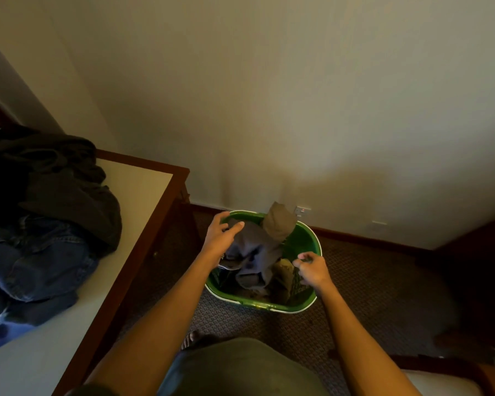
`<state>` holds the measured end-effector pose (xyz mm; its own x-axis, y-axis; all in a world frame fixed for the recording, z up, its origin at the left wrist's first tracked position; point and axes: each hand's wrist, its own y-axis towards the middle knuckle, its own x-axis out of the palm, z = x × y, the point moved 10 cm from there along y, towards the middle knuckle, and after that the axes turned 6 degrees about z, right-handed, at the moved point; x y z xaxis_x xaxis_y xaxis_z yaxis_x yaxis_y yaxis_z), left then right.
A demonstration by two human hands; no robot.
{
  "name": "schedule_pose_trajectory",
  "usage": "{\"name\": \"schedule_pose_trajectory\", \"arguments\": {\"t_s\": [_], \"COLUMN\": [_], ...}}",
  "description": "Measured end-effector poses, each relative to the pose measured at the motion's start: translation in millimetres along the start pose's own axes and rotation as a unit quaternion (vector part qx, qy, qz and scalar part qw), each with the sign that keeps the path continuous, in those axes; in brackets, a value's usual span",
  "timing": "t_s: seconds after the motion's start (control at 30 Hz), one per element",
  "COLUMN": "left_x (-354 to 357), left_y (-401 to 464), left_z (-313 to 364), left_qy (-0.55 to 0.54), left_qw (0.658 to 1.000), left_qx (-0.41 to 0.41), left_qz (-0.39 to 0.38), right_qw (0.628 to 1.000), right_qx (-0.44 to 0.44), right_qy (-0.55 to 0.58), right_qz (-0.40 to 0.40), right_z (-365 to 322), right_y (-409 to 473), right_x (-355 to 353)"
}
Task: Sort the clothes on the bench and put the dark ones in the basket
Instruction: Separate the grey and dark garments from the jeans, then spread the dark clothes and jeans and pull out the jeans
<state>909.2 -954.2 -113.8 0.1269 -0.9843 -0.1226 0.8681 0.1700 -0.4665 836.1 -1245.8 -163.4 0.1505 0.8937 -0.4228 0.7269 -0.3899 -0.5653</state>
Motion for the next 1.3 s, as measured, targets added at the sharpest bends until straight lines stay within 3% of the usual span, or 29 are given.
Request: {"name": "schedule_pose_trajectory", "arguments": {"t_s": [0.17,0.57,0.8,1.0,1.2,1.3], "left_x": [3.0,-55.3,-169.2,-288.2,-416.7,-472.9], "left_y": [-13.9,-53.5,-89.9,-132.2,-168.6,-176.2], "left_z": [-15.6,-50.7,-67.6,-79.3,-71.1,-72.2], "left_qy": [0.001,0.002,-0.048,-0.089,-0.104,-0.083], "left_qw": [0.999,0.998,0.987,0.960,0.916,0.899], "left_qx": [-0.023,-0.054,-0.050,-0.025,0.027,0.033], "left_qz": [-0.029,0.022,0.145,0.263,0.387,0.428], "right_qw": [1.000,0.990,0.965,0.922,0.872,0.854], "right_qx": [0.001,-0.011,-0.082,-0.164,-0.341,-0.388], "right_qy": [-0.014,-0.092,-0.135,-0.169,-0.152,-0.167], "right_qz": [-0.021,-0.107,-0.207,-0.307,-0.317,-0.304], "right_z": [4.6,-10.4,-62.3,-120.7,-189.9,-211.0], "right_y": [-1.2,-23.5,-68.0,-146.8,-248.5,-284.1], "right_x": [10.4,74.3,182.9,309.2,419.4,467.3]}}
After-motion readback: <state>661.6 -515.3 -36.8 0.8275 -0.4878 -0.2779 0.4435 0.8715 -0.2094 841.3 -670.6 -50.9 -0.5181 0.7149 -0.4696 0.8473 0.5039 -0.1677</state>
